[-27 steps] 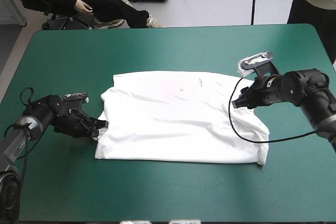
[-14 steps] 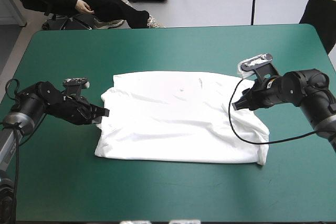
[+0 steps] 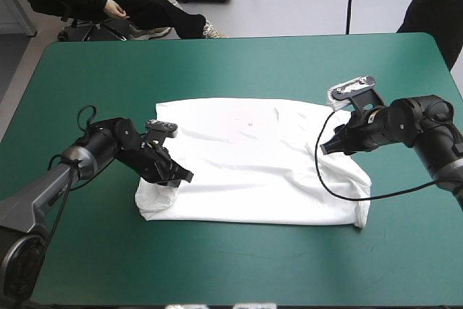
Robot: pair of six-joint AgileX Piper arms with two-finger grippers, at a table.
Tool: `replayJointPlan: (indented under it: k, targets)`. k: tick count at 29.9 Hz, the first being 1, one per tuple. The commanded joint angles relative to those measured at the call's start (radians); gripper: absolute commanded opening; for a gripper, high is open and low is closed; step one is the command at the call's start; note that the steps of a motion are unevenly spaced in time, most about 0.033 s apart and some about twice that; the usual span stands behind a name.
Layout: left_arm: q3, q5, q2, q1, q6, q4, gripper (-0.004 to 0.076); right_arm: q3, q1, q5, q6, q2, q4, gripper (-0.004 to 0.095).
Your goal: Fold the cloth
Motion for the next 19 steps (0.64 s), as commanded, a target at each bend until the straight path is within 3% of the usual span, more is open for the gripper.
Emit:
replayJointPlan:
  k: [1, 3, 5, 9, 11, 19]
  targets:
    - [-0.029, -0.025, 0.039, -0.010, -0.027, 0.044, -0.0016, -0.024, -0.004, -0.020, -0.011, -0.031, 0.010, 0.0414]
    - [-0.029, -0.023, 0.075, -0.010, -0.019, 0.054, 0.0013, -0.024, -0.004, -0.013, -0.013, -0.031, 0.010, 0.0416]
    - [-0.029, 0.005, 0.086, -0.010, 0.014, 0.043, 0.0090, -0.024, -0.004, -0.011, -0.013, -0.031, 0.010, 0.0427]
    - [-0.041, 0.071, 0.051, -0.008, 0.031, 0.032, 0.0318, -0.024, -0.004, -0.007, -0.017, -0.064, 0.010, 0.0492]
    - [-0.054, 0.100, 0.007, -0.008, 0.020, 0.035, 0.0391, -0.024, -0.004, 0.008, -0.017, -0.094, 0.010, 0.0518]
    - [-0.038, 0.135, -0.317, -0.008, -0.160, 0.248, 0.0412, 0.047, -0.004, 0.153, 0.012, -0.223, -0.010, 0.0533]
